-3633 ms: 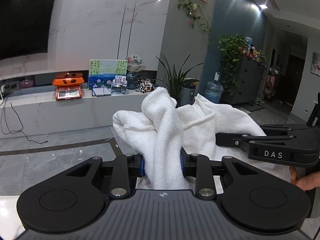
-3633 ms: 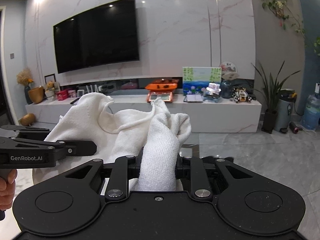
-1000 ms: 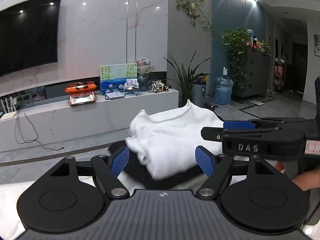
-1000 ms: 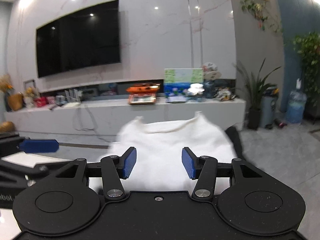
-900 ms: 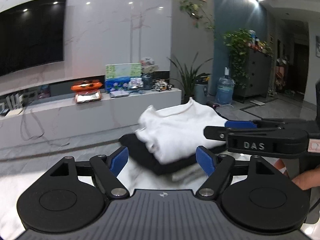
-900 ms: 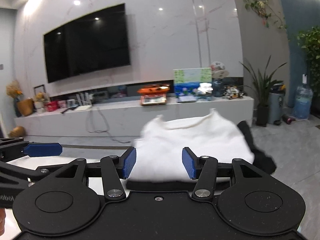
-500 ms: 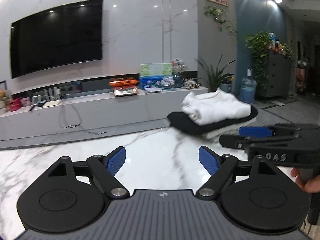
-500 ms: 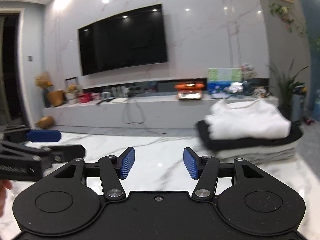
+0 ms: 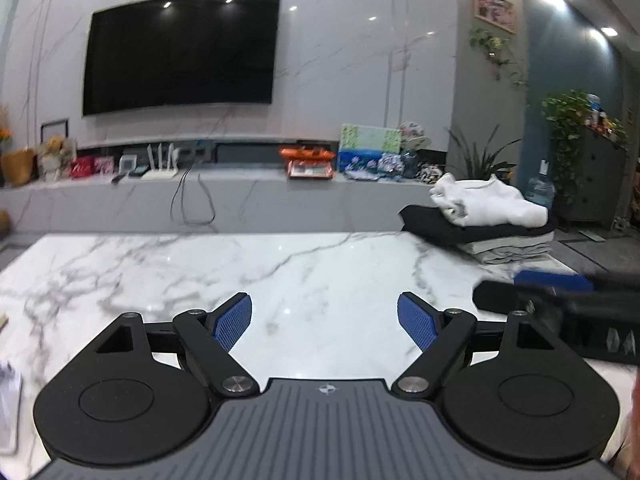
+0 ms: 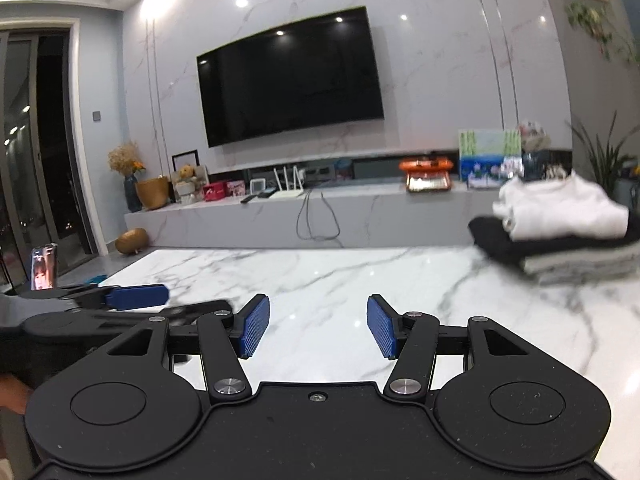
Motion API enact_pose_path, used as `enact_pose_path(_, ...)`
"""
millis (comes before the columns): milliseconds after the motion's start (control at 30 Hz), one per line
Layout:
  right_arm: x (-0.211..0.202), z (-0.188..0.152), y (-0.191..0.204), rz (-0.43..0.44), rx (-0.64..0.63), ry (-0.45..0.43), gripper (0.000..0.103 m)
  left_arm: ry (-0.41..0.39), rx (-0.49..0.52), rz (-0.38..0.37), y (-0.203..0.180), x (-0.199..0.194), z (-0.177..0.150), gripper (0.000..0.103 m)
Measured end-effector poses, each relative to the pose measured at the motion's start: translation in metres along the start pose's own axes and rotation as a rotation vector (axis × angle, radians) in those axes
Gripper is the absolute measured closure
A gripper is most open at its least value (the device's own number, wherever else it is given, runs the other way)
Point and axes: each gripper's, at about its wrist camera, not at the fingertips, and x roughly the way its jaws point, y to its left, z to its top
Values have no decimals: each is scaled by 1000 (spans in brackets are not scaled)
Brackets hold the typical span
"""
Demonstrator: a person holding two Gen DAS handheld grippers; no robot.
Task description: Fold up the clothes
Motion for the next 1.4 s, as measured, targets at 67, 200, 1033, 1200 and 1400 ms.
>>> enact_pose_path(67,1,-7,6,-17,3,15,50,-2,-21,29,1,5,-3,23)
enact_pose_path(200,6,-20,14,-67,-2,56,50,29,-47,70,13,-8,-22,23)
enact_pose_path(1033,40,-41,-18,-146,77,136,50,113,33,158,4,1,-46,23)
enact_pose_path(1200,43,-40,-19,-150,79,147,50,128,39,171,3,2,-47,23)
enact_pose_path(1400,44,-41,-19,-149,76,148,50,127,30,166,4,2,-47,23)
